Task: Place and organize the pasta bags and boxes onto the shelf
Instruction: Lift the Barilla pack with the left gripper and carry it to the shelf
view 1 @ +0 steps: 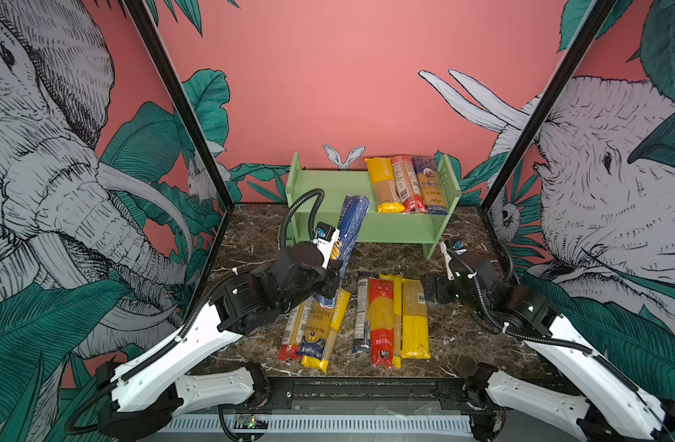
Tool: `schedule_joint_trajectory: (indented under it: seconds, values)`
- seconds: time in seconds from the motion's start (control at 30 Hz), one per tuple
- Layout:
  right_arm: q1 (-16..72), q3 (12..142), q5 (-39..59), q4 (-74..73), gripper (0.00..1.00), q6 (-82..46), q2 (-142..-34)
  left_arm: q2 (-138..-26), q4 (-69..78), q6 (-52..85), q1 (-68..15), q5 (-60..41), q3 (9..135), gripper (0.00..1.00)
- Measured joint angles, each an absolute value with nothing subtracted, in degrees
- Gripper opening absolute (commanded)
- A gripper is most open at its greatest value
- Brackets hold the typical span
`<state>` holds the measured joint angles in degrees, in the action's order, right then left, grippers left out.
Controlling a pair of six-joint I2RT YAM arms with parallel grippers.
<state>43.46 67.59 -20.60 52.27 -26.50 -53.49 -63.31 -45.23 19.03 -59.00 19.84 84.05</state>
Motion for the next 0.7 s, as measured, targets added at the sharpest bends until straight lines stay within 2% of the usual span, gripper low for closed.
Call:
schedule_joint_trajectory:
  seconds: [0.4, 0.7]
  values:
    - [43.29, 78.37, -19.70, 52.58, 0.99, -23.38, -58.81, -93.27, -46.98, 17.32, -39.07, 10.00, 119.37, 0.00]
    - [41.41, 82.15, -19.94, 52.60, 0.99, -21.37, -60.31, -112.40, -47.64, 23.07, -32.38, 3.42, 138.67, 0.00]
